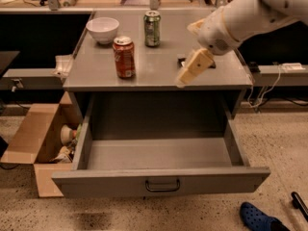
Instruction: Place coke can into top drawer
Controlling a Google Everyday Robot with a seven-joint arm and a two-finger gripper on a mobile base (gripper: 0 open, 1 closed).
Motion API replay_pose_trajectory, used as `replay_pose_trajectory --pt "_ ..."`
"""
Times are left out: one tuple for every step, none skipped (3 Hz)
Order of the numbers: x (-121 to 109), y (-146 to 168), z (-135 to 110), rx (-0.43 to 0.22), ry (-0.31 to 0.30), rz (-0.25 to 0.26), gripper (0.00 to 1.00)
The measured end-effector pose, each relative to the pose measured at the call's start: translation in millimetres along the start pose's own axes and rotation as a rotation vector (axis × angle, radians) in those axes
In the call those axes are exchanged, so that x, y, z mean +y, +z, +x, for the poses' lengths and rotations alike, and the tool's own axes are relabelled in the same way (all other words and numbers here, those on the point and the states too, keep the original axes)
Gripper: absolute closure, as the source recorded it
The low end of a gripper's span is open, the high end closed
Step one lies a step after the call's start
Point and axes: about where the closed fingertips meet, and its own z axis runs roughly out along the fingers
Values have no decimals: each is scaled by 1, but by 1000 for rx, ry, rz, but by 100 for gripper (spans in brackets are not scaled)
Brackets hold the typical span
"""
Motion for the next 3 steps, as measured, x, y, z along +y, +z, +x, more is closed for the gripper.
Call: replay_pose_trajectory --pt "-25 31 -13 -77 25 4 0" --pt "-43 65 -31 -168 98 5 0" --pt "-56 90 -51 -251 151 7 0"
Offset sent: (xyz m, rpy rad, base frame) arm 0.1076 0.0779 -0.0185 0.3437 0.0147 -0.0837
